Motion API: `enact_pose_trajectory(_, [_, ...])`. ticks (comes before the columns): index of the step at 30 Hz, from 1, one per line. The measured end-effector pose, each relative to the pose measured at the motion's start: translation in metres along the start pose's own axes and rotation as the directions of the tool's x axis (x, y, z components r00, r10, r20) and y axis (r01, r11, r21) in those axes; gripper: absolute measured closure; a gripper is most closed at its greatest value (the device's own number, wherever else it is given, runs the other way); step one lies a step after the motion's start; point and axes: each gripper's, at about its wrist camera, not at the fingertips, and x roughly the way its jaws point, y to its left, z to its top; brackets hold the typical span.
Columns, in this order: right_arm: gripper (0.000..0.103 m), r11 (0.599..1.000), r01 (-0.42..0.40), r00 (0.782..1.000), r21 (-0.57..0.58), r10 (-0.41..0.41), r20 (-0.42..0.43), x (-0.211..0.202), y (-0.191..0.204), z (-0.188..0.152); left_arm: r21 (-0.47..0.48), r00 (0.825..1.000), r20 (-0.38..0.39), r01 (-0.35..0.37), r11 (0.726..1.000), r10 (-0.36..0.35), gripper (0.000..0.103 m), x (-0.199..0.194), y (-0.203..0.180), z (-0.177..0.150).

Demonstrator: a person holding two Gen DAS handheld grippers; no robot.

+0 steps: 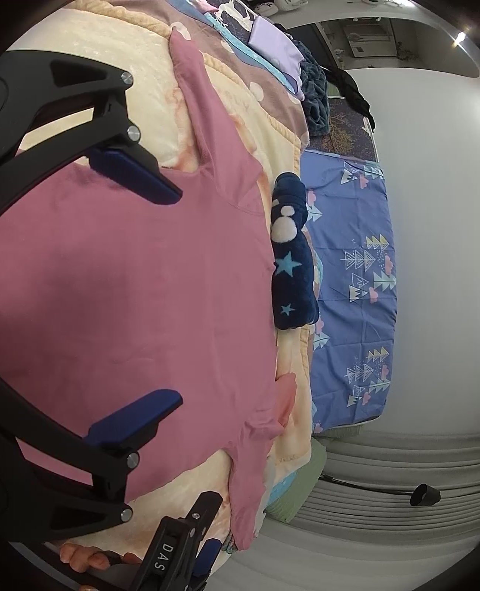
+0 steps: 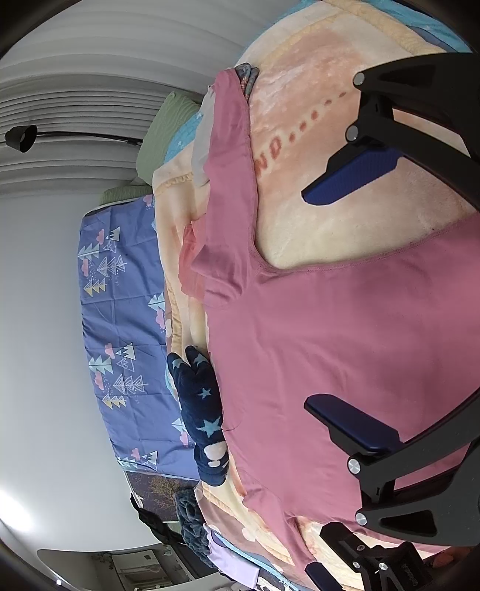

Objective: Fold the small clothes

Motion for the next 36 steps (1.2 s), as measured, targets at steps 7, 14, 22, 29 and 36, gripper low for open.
enact_pose_trajectory(7, [0.001,1.0,0.008,1.0,-0.007,-0.008,-0.002,0.002,0.004,0.001,0.031,1.0,0.006,0.015,0.999,-0.015,0.002,0.001,-0.004,-0.001])
enact_pose_trajectory(14, [0.001,1.0,0.019,1.0,-0.016,-0.019,0.008,0.004,0.007,-0.002,0.045,0.999,-0.023,0.041,0.998,-0.04,0.002,0.005,-0.005,-0.005])
enact_pose_trajectory(22, [0.001,1.0,0.015,1.0,-0.022,-0.015,-0.006,0.009,0.01,-0.008,0.015,0.998,-0.041,0.041,0.999,-0.04,0.002,0.011,0.001,-0.01])
enact_pose_trajectory(29, [0.001,0.999,0.014,1.0,-0.03,-0.015,-0.007,0.01,0.014,-0.01,0.003,0.998,-0.052,0.048,0.999,-0.047,0.002,0.013,0.005,-0.013])
enact_pose_trajectory(36, [0.001,0.999,0.014,1.0,-0.032,-0.015,-0.004,0.01,0.015,-0.009,-0.001,0.997,-0.05,0.053,0.999,-0.053,0.002,0.014,0.006,-0.016])
